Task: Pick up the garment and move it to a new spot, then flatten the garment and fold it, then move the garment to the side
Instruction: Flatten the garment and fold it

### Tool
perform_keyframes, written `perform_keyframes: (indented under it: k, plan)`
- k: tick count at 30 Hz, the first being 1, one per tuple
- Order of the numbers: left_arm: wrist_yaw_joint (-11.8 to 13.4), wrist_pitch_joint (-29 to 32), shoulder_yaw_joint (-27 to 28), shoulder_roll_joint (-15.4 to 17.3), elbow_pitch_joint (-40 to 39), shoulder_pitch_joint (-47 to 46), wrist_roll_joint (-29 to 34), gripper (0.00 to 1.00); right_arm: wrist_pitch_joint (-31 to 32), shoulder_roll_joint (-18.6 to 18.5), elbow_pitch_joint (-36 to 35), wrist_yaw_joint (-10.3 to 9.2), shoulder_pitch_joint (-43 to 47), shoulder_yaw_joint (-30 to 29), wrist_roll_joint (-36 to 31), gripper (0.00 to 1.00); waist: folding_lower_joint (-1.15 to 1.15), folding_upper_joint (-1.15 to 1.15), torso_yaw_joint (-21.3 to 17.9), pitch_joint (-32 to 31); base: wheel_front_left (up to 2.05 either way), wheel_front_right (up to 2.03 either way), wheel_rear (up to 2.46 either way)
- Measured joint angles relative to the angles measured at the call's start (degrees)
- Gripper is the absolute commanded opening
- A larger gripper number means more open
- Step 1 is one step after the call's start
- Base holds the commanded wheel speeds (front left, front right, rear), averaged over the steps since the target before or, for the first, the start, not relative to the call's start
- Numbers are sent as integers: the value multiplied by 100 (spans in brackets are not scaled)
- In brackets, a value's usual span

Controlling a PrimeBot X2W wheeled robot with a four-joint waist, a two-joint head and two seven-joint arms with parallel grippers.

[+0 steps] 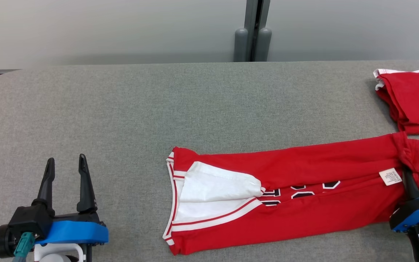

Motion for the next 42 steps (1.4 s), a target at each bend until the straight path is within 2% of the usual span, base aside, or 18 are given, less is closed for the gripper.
perform_keyframes:
  k: [4, 12, 17, 22, 31, 42]
  plan:
    - [-26, 0, 30, -27, 2, 1, 46, 100, 49, 68, -208, -2, -4, 64, -42, 0, 0, 0, -5, -8, 0, 0, 0]
    - [-65, 0, 98, -51, 14, 0, 76, 100, 201, 531, -954, -4, 203, 399, -22, 0, 0, 0, 6, -17, 0, 0, 0]
    - [-92, 0, 113, -65, 4, 0, 112, 100, 459, 878, -1600, -4, 367, 894, 33, 0, 0, 0, 3, -21, 0, 0, 0]
    - [-100, 0, 96, -68, 8, -9, 119, 100, 616, 1107, -1881, -4, 409, 1501, 122, 0, 0, 0, 15, -9, 0, 0, 0]
    - [-112, 0, -15, -71, 80, -147, 90, 100, 684, 1369, -1893, -4, 26, 2693, 337, 0, 0, 0, 103, 69, 0, 0, 0]
    - [-112, 0, -219, -74, 170, -310, -11, 100, 499, 1436, -1532, -4, -662, 3986, 826, 0, 0, 0, 335, 163, 0, 0, 0]
